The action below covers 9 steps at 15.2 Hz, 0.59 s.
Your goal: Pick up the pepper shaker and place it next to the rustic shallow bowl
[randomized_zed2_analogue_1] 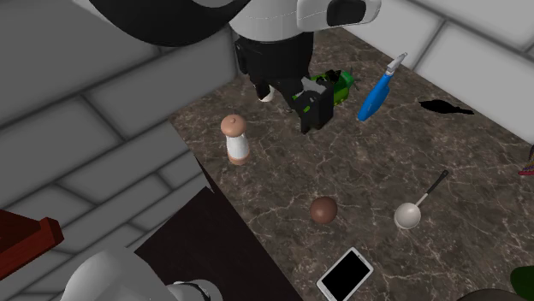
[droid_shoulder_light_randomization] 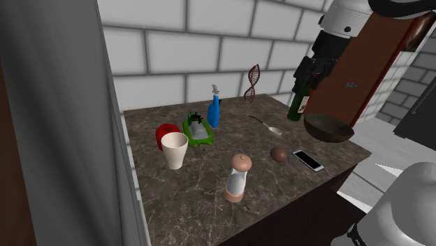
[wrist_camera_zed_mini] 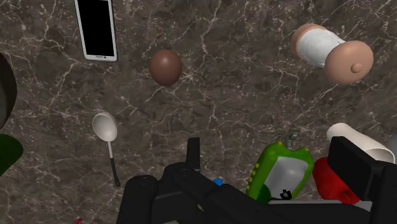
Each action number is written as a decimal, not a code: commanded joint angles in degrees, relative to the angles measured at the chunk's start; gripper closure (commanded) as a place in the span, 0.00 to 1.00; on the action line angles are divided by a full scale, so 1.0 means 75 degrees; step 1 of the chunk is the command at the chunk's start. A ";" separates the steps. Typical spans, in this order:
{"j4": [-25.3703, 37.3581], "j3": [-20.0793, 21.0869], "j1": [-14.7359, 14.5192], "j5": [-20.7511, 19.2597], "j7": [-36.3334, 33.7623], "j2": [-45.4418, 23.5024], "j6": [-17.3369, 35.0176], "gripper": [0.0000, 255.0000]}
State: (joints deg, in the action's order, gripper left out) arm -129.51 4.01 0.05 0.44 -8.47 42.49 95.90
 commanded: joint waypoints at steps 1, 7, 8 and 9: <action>0.0000 0.0000 0.0000 0.0000 0.0000 0.0000 0.0000 0.00; -0.0691 0.1013 -0.0209 0.0173 -0.0975 -0.0292 0.0738 0.00; -0.0776 0.1185 -0.0243 0.0199 -0.1143 -0.0378 0.0864 0.00; -0.0854 0.1357 -0.0274 0.0221 -0.1311 -0.0475 0.0992 0.00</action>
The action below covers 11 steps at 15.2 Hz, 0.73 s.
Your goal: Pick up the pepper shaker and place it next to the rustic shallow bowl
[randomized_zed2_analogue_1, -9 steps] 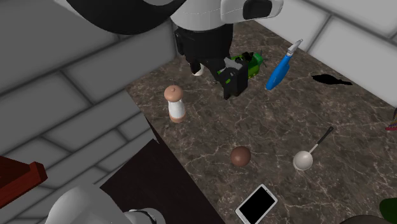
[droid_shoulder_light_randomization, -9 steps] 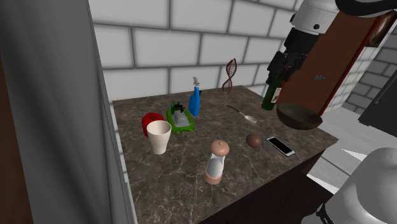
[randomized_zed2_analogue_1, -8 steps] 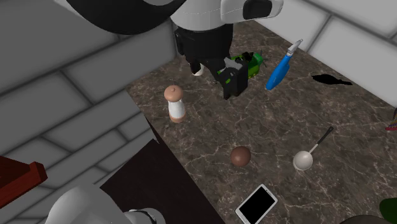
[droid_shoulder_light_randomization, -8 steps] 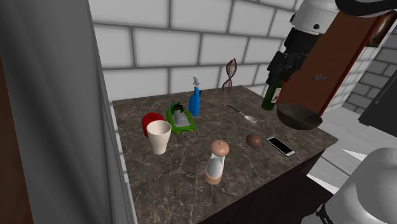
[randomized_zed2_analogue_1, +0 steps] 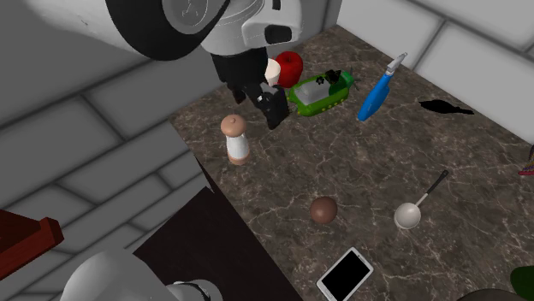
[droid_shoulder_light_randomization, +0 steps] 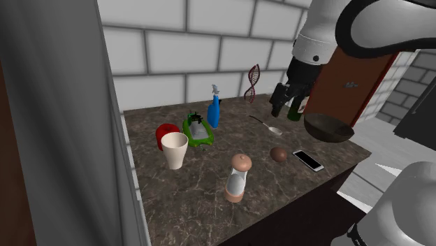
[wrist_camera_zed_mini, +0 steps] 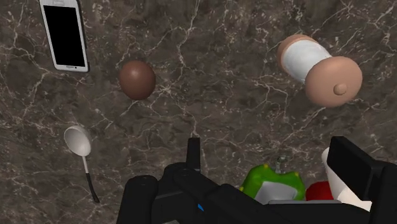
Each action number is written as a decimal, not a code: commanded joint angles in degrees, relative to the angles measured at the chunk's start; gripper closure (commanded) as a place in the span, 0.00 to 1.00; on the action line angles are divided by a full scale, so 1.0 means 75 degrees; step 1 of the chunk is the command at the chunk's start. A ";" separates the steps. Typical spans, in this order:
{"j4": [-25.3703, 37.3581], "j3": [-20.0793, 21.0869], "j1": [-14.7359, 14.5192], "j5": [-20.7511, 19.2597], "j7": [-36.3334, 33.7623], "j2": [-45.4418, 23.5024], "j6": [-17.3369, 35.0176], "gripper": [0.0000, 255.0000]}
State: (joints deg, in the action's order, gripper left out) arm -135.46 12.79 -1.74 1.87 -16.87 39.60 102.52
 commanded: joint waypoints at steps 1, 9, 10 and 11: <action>-0.0129 0.0361 -0.0067 0.0050 -0.0363 -0.0197 0.0237 0.00; -0.0356 0.1805 -0.0172 0.0010 -0.1835 -0.1463 0.1269 0.00; -0.0344 0.1990 -0.0165 -0.0036 -0.2040 -0.1672 0.1394 0.00; -0.0323 0.2176 -0.0154 -0.0095 -0.2252 -0.1894 0.1517 0.00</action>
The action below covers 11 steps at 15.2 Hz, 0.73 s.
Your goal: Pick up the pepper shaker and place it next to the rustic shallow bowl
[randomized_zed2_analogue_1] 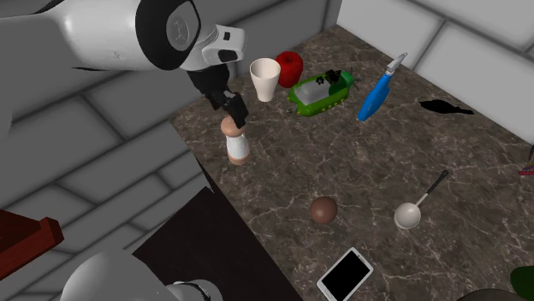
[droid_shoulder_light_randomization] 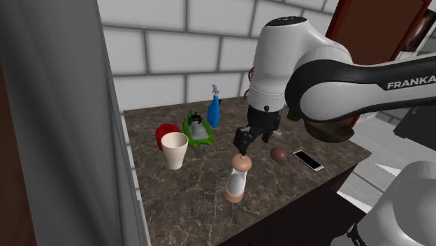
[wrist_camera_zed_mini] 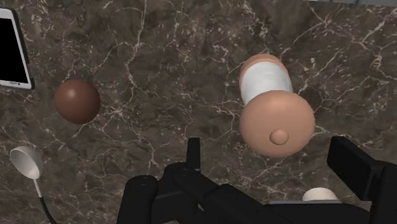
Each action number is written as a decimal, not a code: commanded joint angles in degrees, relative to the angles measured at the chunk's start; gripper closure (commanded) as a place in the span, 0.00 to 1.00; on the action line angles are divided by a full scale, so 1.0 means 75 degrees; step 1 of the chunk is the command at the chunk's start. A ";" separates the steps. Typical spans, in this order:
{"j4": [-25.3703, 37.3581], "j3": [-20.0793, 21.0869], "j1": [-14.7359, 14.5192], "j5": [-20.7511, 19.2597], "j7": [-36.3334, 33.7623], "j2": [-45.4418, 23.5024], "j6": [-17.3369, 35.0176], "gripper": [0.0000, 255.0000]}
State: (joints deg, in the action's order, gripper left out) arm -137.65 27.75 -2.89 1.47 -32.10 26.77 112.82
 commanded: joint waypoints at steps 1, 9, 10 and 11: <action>0.0001 0.0370 0.0019 -0.0115 -0.0440 -0.0417 0.0264 0.00; -0.0391 0.0653 0.0121 -0.0343 -0.0804 -0.0949 0.1059 0.00; -0.0497 0.0674 0.0147 -0.0385 -0.0837 -0.1028 0.1235 0.00; -0.0498 0.0673 0.0146 -0.0384 -0.0836 -0.1026 0.1235 0.00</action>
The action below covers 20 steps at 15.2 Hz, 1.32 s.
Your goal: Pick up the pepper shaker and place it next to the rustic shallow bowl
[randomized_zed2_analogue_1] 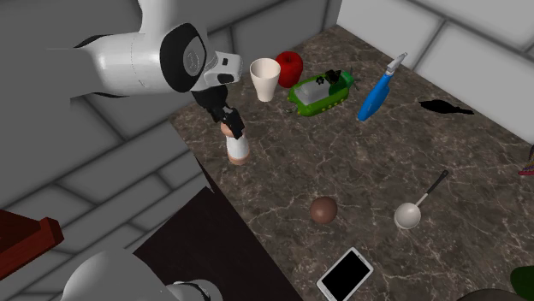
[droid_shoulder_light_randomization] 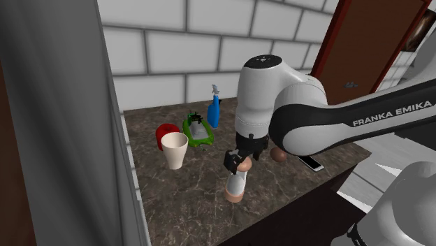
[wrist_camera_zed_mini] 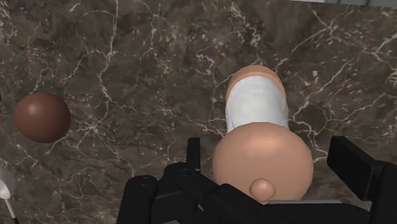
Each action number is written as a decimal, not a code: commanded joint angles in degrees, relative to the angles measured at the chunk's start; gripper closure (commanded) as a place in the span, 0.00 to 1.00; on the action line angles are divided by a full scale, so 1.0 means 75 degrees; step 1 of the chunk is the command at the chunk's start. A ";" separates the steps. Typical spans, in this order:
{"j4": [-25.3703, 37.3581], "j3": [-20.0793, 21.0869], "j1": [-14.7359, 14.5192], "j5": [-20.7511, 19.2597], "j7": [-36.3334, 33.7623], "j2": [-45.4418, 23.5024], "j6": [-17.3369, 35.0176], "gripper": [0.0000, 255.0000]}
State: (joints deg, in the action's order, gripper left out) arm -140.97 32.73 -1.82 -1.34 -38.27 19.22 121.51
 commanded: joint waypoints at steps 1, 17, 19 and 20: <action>-0.0055 0.0009 0.0004 -0.0010 -0.0015 -0.0020 0.0077 0.00; -0.0055 0.0009 0.0004 -0.0011 -0.0015 -0.0021 0.0077 1.00; 0.0066 -0.0043 -0.0019 0.0041 0.0062 0.0094 -0.0142 1.00; 0.0128 -0.0068 -0.0029 0.0064 0.0099 0.0147 -0.0252 1.00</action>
State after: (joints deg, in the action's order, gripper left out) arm -140.47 32.37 -2.08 -0.88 -37.75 20.18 120.20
